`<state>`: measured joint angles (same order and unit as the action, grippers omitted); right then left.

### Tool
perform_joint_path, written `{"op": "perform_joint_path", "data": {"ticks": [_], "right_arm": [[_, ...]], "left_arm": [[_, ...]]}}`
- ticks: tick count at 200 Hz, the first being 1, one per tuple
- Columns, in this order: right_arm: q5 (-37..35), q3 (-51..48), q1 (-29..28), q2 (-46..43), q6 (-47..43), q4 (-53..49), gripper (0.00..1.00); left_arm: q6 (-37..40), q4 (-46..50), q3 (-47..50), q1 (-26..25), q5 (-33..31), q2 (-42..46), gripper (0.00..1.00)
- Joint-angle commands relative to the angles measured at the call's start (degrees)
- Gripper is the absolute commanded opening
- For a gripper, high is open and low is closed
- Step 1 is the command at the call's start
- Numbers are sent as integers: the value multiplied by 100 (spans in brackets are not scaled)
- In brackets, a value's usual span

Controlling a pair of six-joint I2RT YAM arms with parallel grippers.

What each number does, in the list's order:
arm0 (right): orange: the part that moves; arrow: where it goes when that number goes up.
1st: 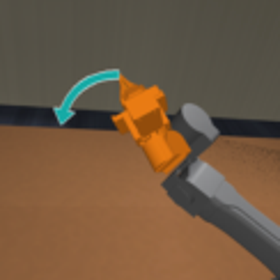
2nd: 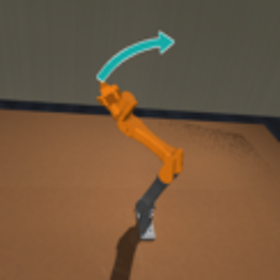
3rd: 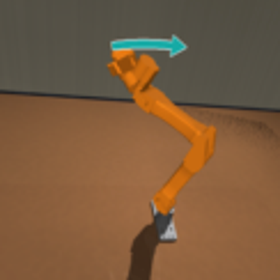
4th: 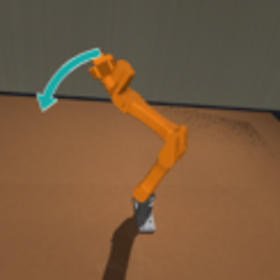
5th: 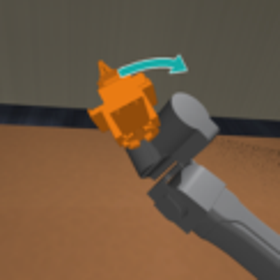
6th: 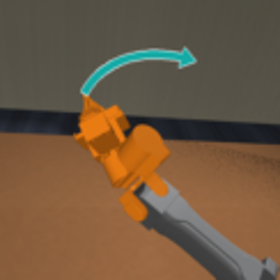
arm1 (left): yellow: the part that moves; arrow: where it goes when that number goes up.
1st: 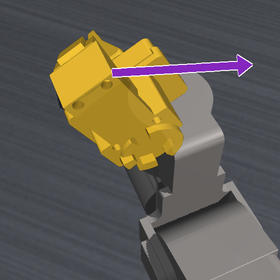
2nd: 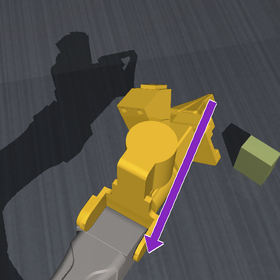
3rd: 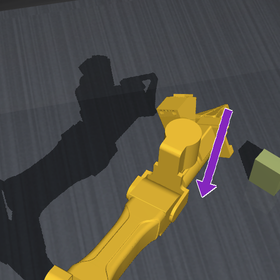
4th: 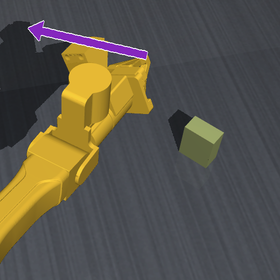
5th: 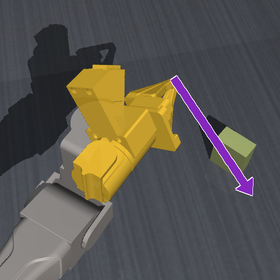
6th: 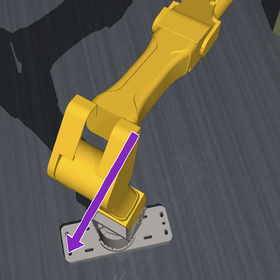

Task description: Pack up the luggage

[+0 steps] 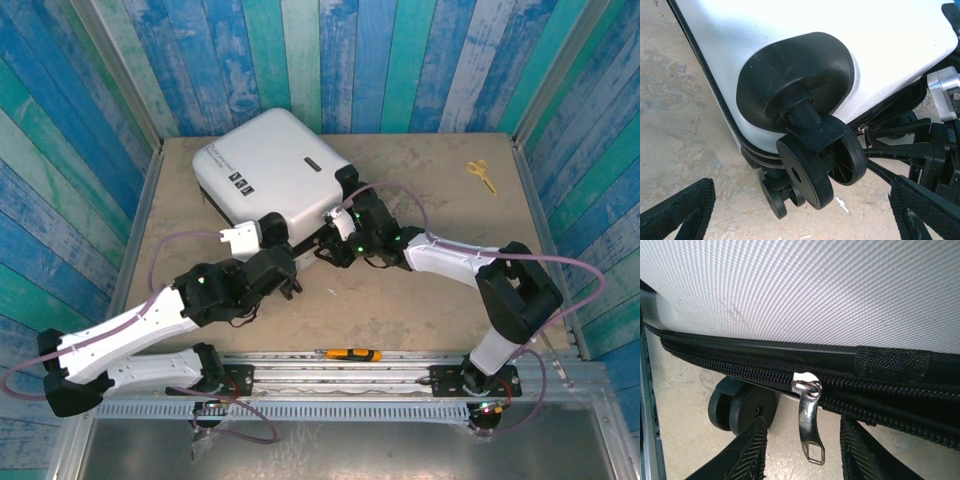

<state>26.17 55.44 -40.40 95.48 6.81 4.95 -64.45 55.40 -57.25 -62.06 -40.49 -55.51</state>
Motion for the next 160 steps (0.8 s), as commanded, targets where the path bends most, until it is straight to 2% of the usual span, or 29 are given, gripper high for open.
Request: {"op": "perform_joint_path", "data": {"ticks": [1, 34, 117, 138, 160], "right_arm": [[169, 15, 25, 32, 46, 645, 39], [178, 2, 30, 67, 91, 721, 34], [316, 62, 34, 128, 216, 731, 17], [327, 63, 27, 154, 275, 709, 16], [175, 46, -11, 172, 317, 663, 19]], "left_arm": [[58, -46, -52, 28, -47, 43, 94], [86, -98, 63, 28, -38, 101, 100], [-73, -54, 153, 28, -70, 48, 91], [-104, -64, 205, 28, -73, 74, 90], [-125, -74, 241, 28, -60, 75, 90]]}}
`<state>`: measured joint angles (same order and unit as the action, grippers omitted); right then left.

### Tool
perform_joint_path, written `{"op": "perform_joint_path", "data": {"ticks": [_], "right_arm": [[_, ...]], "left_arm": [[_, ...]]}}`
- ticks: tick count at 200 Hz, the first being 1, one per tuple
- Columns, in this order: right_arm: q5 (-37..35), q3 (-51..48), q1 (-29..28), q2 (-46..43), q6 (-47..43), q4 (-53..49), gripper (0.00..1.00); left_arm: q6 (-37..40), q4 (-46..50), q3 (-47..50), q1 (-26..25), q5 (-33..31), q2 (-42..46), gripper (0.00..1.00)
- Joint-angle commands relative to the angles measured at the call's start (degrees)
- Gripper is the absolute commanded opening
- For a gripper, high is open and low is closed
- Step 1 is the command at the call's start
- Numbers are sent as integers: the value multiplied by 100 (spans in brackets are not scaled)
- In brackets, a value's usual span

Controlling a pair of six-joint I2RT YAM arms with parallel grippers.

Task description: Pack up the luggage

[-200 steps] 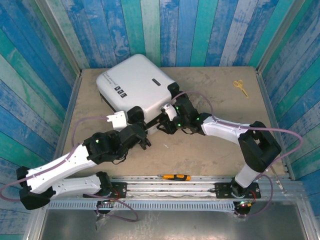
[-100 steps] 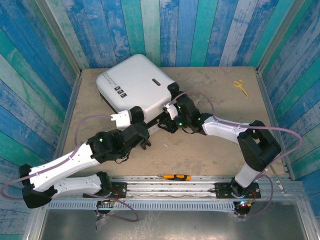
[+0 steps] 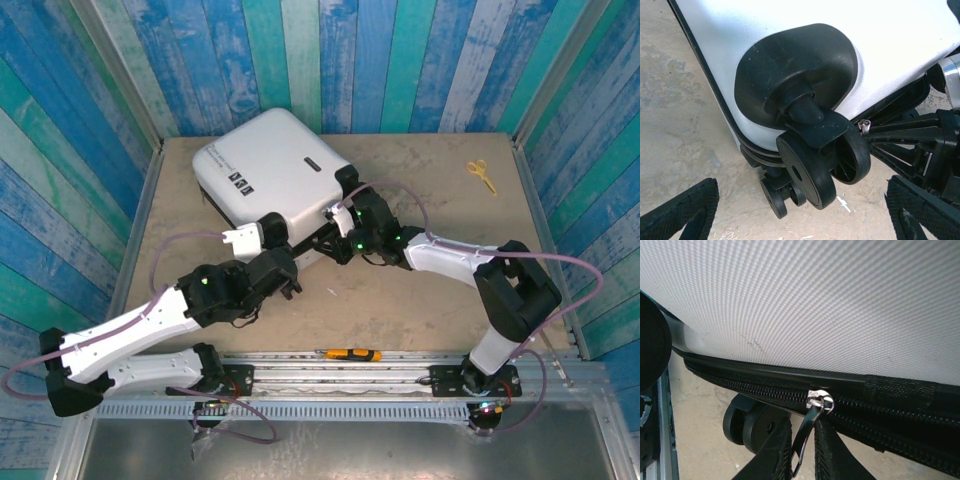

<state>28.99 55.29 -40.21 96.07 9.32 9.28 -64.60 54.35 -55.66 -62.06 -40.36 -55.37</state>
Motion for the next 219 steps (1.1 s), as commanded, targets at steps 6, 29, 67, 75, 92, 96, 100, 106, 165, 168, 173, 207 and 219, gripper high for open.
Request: {"op": "perform_joint_path", "data": {"ticks": [6, 29, 67, 75, 92, 96, 100, 106, 165, 168, 173, 207, 219], "right_arm": [[-141, 61, -42, 122, 70, 230, 20], [-218, 68, -72, 169, 105, 217, 18], [-510, 222, -72, 100, -42, -220, 6], [-583, 268, -67, 57, -143, -380, 2], [-799, 387, -70, -3, -402, -800, 1], [-851, 414, -68, -11, -466, -891, 1], [-894, 433, -66, -21, -532, -963, 1], [-953, 447, -67, -33, -612, -1048, 1], [-1201, 536, -66, -94, -1036, -1467, 0], [-1221, 529, -66, -107, -1062, -1479, 0], [-1269, 527, -67, -122, -1091, -1494, 0], [-1405, 509, -69, -261, -1257, -1602, 1], [-1405, 492, -71, -293, -1276, -1600, 1]], "left_arm": [[-113, 32, 87, 28, -73, 53, 89], [-53, -23, 99, 28, -66, 31, 88], [94, -222, 87, 28, 91, 64, 86], [98, -231, 60, 28, 139, 41, 86], [20, -163, -19, 28, 210, -79, 85], [-25, -141, -31, 28, 221, -115, 86], [-68, -111, -48, 28, 224, -159, 86], [-139, -76, -67, 28, 221, -204, 86], [-819, 398, -332, 32, -72, -718, 89], [-810, 406, -350, 36, -70, -746, 89], [-793, 402, -388, 44, -62, -793, 89], [-582, 293, -550, 267, 200, -1112, 87], [-539, 217, -569, 391, 304, -1187, 85]]}}
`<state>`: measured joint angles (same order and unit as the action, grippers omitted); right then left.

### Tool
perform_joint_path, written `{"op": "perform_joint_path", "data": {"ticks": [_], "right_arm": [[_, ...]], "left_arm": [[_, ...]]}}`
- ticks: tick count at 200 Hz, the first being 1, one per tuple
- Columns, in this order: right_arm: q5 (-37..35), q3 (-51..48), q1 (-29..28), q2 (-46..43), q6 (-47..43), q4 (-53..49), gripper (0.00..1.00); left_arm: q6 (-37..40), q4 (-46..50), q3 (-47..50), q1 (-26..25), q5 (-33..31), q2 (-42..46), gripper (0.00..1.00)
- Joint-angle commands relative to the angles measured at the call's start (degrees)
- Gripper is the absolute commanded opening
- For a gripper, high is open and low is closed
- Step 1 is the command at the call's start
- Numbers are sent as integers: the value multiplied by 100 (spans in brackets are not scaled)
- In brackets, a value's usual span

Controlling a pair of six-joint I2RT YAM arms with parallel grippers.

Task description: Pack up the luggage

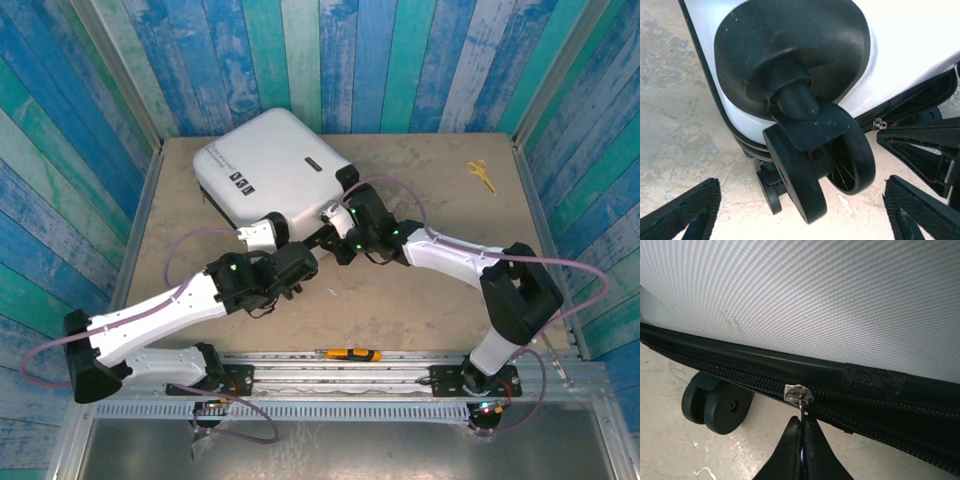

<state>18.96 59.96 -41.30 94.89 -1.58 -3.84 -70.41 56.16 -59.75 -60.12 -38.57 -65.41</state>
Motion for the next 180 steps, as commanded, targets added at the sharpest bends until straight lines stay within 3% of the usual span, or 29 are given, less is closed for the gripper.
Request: {"op": "perform_joint_path", "data": {"ticks": [1, 29, 88, 108, 142, 180], "right_arm": [[-402, 24, 41, -174, -185, -286, 1], [-402, -37, 40, -225, -167, -249, 1], [-384, -98, 41, -266, -176, -192, 1], [-420, -142, 47, -321, -206, -196, 0], [-441, -178, 43, -380, -237, -196, 1], [-428, -161, 52, -353, -220, -195, 0]], "left_arm": [[39, 27, -160, 213, 136, -188, 84], [1, -198, -116, 506, 478, -372, 81], [186, -650, -371, 536, 520, -981, 81], [302, -687, -472, 536, 570, -972, 85], [369, -491, -518, 536, 306, -781, 87], [298, -317, -608, 536, 124, -943, 81]]}}
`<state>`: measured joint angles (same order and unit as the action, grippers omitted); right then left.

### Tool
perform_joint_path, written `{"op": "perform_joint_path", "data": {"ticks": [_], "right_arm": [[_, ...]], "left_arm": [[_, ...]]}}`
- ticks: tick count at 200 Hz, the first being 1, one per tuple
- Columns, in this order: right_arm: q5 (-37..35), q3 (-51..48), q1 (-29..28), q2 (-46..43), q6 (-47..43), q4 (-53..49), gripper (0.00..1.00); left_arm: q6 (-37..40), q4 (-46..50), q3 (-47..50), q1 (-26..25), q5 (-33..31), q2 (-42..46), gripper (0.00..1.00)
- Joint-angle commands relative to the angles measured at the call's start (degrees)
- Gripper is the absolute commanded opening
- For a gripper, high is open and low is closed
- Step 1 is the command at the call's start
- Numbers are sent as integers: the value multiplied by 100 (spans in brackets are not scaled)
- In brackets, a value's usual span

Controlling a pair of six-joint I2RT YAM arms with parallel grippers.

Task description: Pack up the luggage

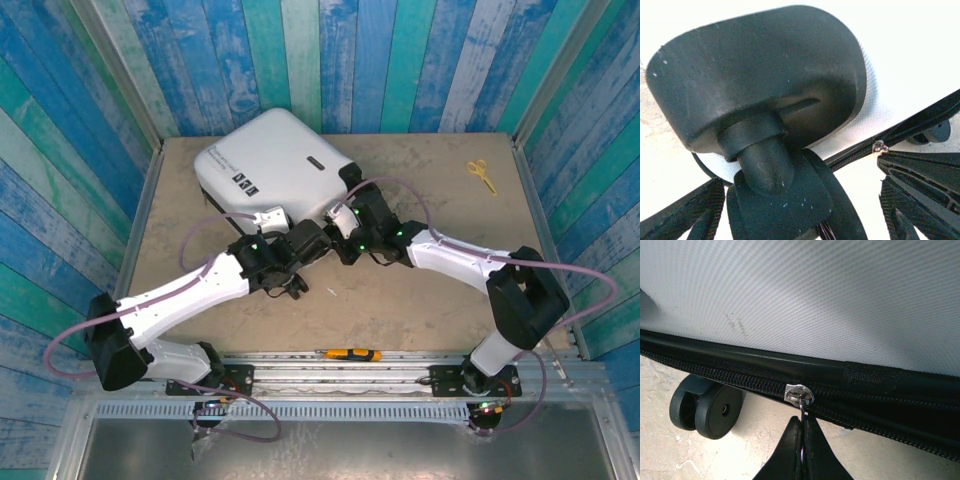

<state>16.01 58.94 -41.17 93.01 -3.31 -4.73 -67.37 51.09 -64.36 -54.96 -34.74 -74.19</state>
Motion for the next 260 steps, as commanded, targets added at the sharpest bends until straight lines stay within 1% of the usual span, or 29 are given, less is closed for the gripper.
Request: {"op": "perform_joint_path", "data": {"ticks": [1, 18, 69, 92, 110, 127, 139, 150, 159, 182, 207, 235, 239, 260], "right_arm": [[-133, -58, 39, -167, -47, -106, 1], [-133, -58, 39, -181, -38, -106, 1], [-116, -93, 39, -237, -44, -116, 1], [-107, -123, 38, -294, -179, -142, 1], [-107, -171, 38, -355, -319, -117, 0], [-146, -215, 38, -412, -441, -76, 1], [-185, -240, 37, -445, -498, -47, 1], [-233, -282, 39, -489, -528, 1, 1], [-271, -333, 39, -540, -549, 70, 1], [-478, -437, 30, -672, -638, 154, 1], [-823, -603, -13, -817, -944, 250, 1], [-1222, -906, -121, -1015, -1454, 527, 0], [-1272, -929, -130, -1029, -1496, 541, 0], [-1475, -976, -135, -1048, -1635, 544, 1]], "left_arm": [[-9, 195, -147, 20, -264, -76, 81], [-13, 128, -138, 20, -293, -185, 78], [-15, -263, -97, 29, -181, -646, 60], [-65, -458, 79, 29, -204, -621, 47], [-1, -686, 240, 29, -165, -473, 34], [153, -922, 359, 29, -97, -279, 22], [395, -1157, 420, 29, -20, -110, 15], [482, -1217, 425, 37, -23, 67, 6], [635, -1267, 395, 38, -24, 190, 0], [764, -1001, 167, 46, -167, 467, 0], [679, -564, 45, 81, -358, 711, 0], [521, -284, 351, 99, -555, 1149, 0], [493, -255, 409, 275, -559, 1230, 0], [450, -223, 683, 421, -556, 1601, 0]]}}
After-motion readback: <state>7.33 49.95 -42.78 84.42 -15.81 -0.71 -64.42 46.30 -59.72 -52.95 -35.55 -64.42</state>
